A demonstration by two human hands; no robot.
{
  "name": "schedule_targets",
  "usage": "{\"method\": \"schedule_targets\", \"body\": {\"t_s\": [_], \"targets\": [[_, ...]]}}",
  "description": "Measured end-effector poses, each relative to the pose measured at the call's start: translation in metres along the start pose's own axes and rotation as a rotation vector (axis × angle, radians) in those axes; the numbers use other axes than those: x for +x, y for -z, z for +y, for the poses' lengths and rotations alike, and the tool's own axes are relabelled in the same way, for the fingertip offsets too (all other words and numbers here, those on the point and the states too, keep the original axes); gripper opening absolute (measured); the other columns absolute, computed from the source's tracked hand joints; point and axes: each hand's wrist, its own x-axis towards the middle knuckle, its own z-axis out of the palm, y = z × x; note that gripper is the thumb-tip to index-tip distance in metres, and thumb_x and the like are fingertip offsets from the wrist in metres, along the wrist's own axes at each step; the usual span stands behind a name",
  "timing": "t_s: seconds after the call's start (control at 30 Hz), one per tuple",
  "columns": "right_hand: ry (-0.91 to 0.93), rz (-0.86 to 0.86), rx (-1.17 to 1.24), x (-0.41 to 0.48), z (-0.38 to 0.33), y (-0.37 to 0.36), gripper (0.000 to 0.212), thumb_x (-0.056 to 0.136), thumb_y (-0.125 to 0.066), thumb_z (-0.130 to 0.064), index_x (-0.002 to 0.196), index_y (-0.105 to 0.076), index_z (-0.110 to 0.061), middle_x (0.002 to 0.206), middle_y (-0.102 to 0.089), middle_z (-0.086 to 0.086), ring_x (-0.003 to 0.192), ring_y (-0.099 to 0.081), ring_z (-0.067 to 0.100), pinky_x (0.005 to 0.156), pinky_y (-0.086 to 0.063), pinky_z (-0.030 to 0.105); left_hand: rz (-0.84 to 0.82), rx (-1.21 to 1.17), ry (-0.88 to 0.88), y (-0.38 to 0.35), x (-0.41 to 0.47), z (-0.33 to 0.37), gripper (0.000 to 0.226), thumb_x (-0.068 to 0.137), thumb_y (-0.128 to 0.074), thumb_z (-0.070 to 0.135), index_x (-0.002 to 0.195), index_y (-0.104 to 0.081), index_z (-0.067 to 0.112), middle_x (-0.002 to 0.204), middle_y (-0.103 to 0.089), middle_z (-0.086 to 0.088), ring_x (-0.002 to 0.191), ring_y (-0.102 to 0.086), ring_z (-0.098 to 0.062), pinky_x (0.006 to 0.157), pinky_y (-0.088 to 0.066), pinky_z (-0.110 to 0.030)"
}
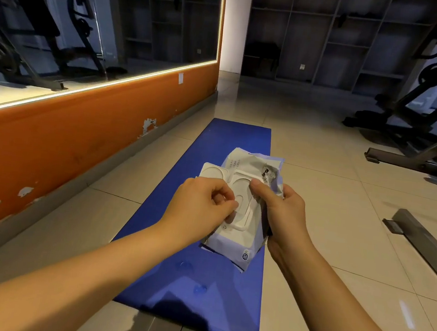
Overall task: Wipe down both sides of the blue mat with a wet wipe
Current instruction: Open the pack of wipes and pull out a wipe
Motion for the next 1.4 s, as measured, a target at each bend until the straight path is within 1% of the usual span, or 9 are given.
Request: {"method": "schedule_targets", "body": {"t_s": [0.1, 0.2, 0.5, 0.73, 0.87, 0.97, 1.07, 1.23, 1.4], "targets": [[0.033, 0.008, -0.014, -0.002, 0.002, -0.003, 0.025, 0.085, -0.078, -0.015, 0.109, -0.069, -0.014, 0.095, -0.077, 0.005, 0.085, -0.075, 0.024, 0.073, -0.062, 0.039, 0.099, 0.087, 0.002, -0.004, 0.001, 0.001, 0.009, 0.081, -0.080, 0.031, 0.075, -0.073, 0.029, 0.072, -0.065, 0.011, 0.070, -0.061, -0.008, 0.067, -0.053, -0.029], [0.048, 0.028, -0.030, -0.002, 0.004, -0.004, 0.026, 0.085, -0.078, -0.017, 0.109, -0.068, -0.016, 0.096, -0.077, 0.004, 0.086, -0.075, 0.023, 0.077, -0.063, 0.043, 0.156, 0.172, 0.002, -0.007, 0.000, 0.003, 0.008, 0.081, -0.081, 0.034, 0.079, -0.074, 0.030, 0.082, -0.055, 0.016, 0.078, -0.054, -0.005, 0.068, -0.046, -0.023], [0.105, 0.048, -0.045, -0.004, 0.006, -0.008, 0.027, 0.084, -0.079, -0.015, 0.108, -0.068, -0.013, 0.095, -0.077, 0.004, 0.087, -0.075, 0.023, 0.076, -0.062, 0.040, 0.158, 0.161, 0.084, -0.013, -0.001, 0.009, 0.017, 0.088, -0.072, 0.026, 0.073, -0.070, 0.033, 0.072, -0.063, 0.018, 0.070, -0.060, -0.001, 0.066, -0.053, -0.025], [0.116, 0.053, -0.060, -0.003, 0.003, -0.007, 0.028, 0.085, -0.079, -0.019, 0.109, -0.067, -0.014, 0.096, -0.076, 0.002, 0.085, -0.075, 0.020, 0.072, -0.062, 0.035, 0.105, 0.070, 0.092, -0.013, 0.003, 0.007, 0.010, 0.086, -0.069, 0.019, 0.077, -0.068, 0.024, 0.078, -0.065, 0.008, 0.074, -0.061, -0.013, 0.072, -0.058, -0.036], [0.115, 0.067, -0.054, -0.002, 0.002, -0.005, 0.026, 0.085, -0.078, -0.016, 0.108, -0.066, -0.012, 0.094, -0.076, 0.003, 0.082, -0.075, 0.018, 0.069, -0.061, 0.031, 0.026, -0.022, 0.136, -0.009, 0.006, 0.006, 0.007, 0.087, -0.066, 0.010, 0.081, -0.071, 0.011, 0.079, -0.067, -0.005, 0.063, -0.055, -0.009, 0.068, -0.054, -0.027], [0.123, 0.072, -0.061, -0.002, 0.002, -0.005, 0.025, 0.085, -0.078, -0.015, 0.106, -0.066, -0.010, 0.093, -0.076, 0.003, 0.082, -0.075, 0.018, 0.069, -0.061, 0.030, -0.056, -0.074, 0.141, -0.002, 0.008, 0.005, 0.008, 0.088, -0.067, 0.008, 0.083, -0.072, 0.010, 0.082, -0.068, -0.010, 0.062, -0.050, -0.004, 0.062, -0.046, -0.016], [0.152, 0.065, -0.091, -0.003, 0.004, -0.005, 0.025, 0.086, -0.078, -0.016, 0.107, -0.066, -0.010, 0.092, -0.076, 0.002, 0.081, -0.074, 0.018, 0.070, -0.062, 0.031, -0.097, -0.087, 0.143, 0.002, 0.009, 0.002, 0.008, 0.089, -0.067, 0.007, 0.084, -0.072, 0.011, 0.083, -0.068, -0.010, 0.065, -0.053, -0.006, 0.064, -0.048, -0.016], [0.179, 0.056, -0.138, -0.003, 0.006, -0.008, 0.025, 0.086, -0.078, -0.017, 0.107, -0.065, -0.010, 0.094, -0.075, 0.004, 0.085, -0.074, 0.020, 0.076, -0.063, 0.038, -0.026, -0.133, 0.175, -0.004, 0.007, -0.001, 0.004, 0.085, -0.074, 0.013, 0.081, -0.073, 0.013, 0.079, -0.069, -0.009, 0.068, -0.057, -0.011, 0.070, -0.054, -0.031], [0.177, 0.054, -0.155, -0.003, 0.008, -0.010, 0.024, 0.086, -0.078, -0.018, 0.104, -0.064, -0.013, 0.093, -0.075, 0.004, 0.085, -0.074, 0.023, 0.079, -0.062, 0.047, 0.057, -0.158, 0.197, -0.007, 0.007, 0.001, 0.010, 0.084, -0.078, 0.015, 0.076, -0.073, 0.013, 0.066, -0.064, 0.002, 0.059, -0.052, -0.004, 0.062, -0.046, -0.021]]}}
